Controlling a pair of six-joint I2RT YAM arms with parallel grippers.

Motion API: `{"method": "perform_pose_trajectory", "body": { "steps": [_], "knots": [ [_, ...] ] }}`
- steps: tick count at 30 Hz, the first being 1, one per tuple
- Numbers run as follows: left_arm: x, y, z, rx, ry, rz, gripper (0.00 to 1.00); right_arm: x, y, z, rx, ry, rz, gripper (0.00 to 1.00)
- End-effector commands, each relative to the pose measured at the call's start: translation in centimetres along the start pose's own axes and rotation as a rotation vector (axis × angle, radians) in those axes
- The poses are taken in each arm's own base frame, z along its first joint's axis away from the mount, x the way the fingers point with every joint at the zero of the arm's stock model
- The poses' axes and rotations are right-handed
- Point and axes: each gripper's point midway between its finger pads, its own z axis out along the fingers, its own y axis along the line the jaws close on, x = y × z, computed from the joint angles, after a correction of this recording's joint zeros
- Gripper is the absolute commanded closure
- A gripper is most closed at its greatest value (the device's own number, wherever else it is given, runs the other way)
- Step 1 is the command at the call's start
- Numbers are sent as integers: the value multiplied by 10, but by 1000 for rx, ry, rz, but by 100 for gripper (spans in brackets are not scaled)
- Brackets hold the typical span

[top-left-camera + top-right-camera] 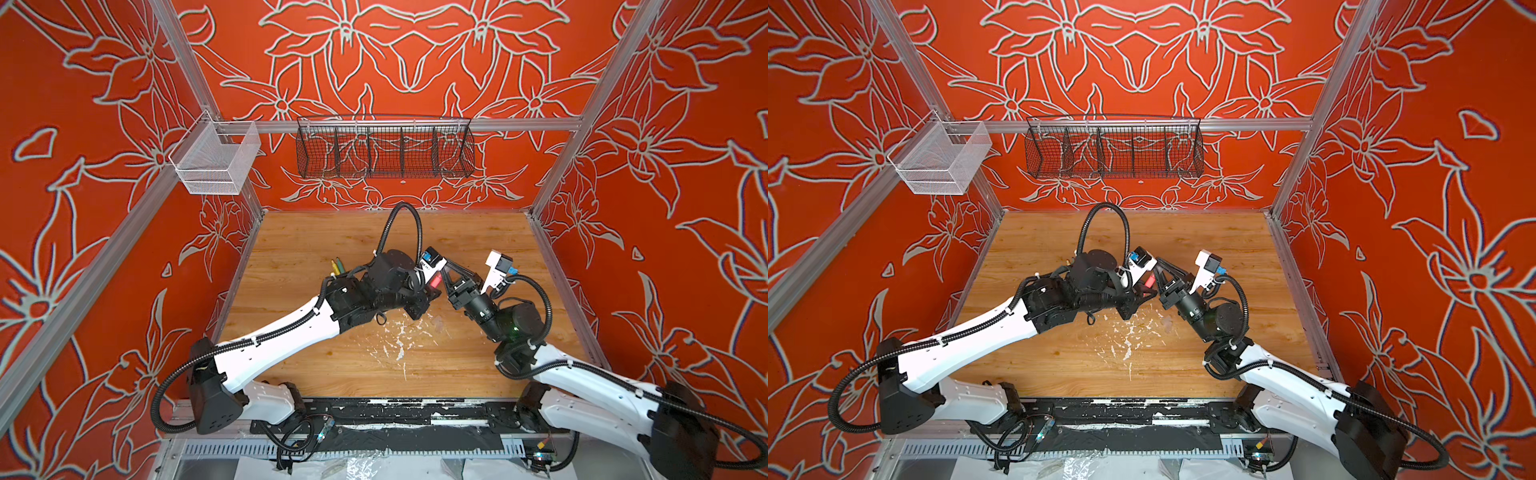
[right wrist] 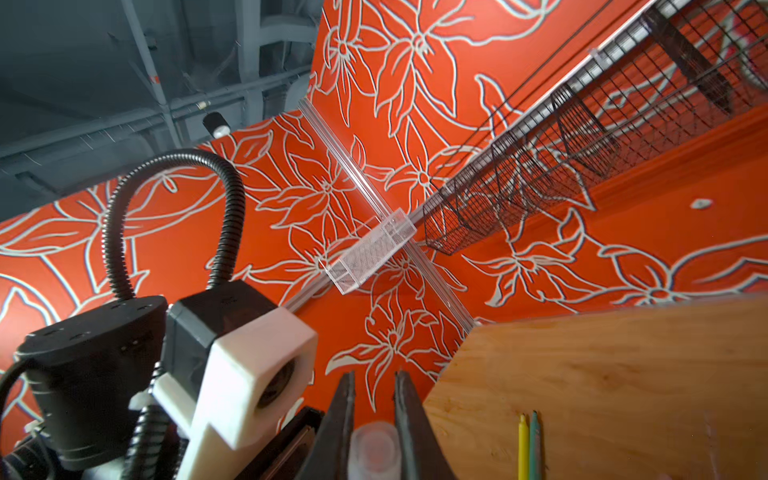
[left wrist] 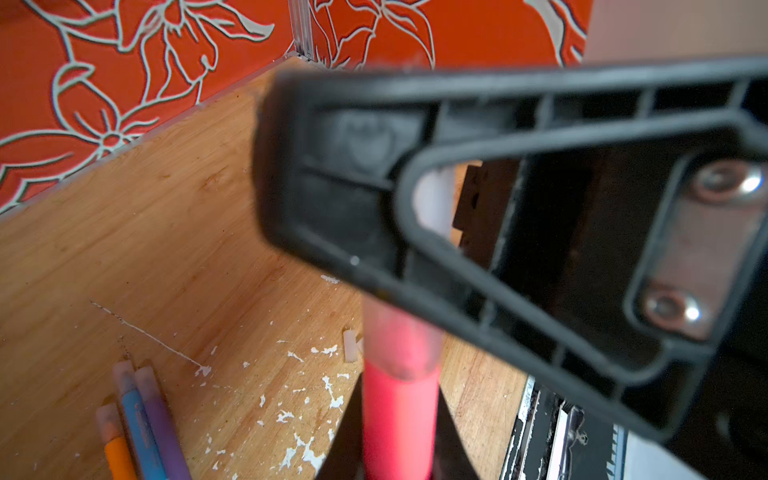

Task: Insert the pens into the pen caps
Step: 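Open the right gripper off the cap and withdraw it from the pink marker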

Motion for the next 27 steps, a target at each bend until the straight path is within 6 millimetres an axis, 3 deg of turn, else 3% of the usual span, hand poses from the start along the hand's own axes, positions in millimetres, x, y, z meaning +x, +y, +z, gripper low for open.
{"method": "perform_pose_trajectory", "body": {
  "steps": [1,2,5,11,13,16,20,27],
  "knots": [
    [-88,21,-44,-112,-439,-43,100,90,-44,-34,166,360,-42,71],
    [-74,28,-43,-143,-424,-62,100,83,-51,-39,213,336,-59,61],
    [-34,48,-44,-243,-369,-109,100,65,-69,-52,336,273,-112,47],
    [56,106,-50,-554,-208,-185,100,32,-116,-88,656,162,-202,40],
    [80,132,-49,-627,-160,-244,100,27,-123,-92,704,150,-237,39],
    [94,167,-42,-656,-89,-382,100,25,-125,-86,723,173,-285,39],
    [118,202,-25,-766,70,-427,100,24,-126,-76,761,232,-344,39],
    [145,219,6,-827,298,-445,100,35,-137,-66,806,318,-373,40]
  ]
}}
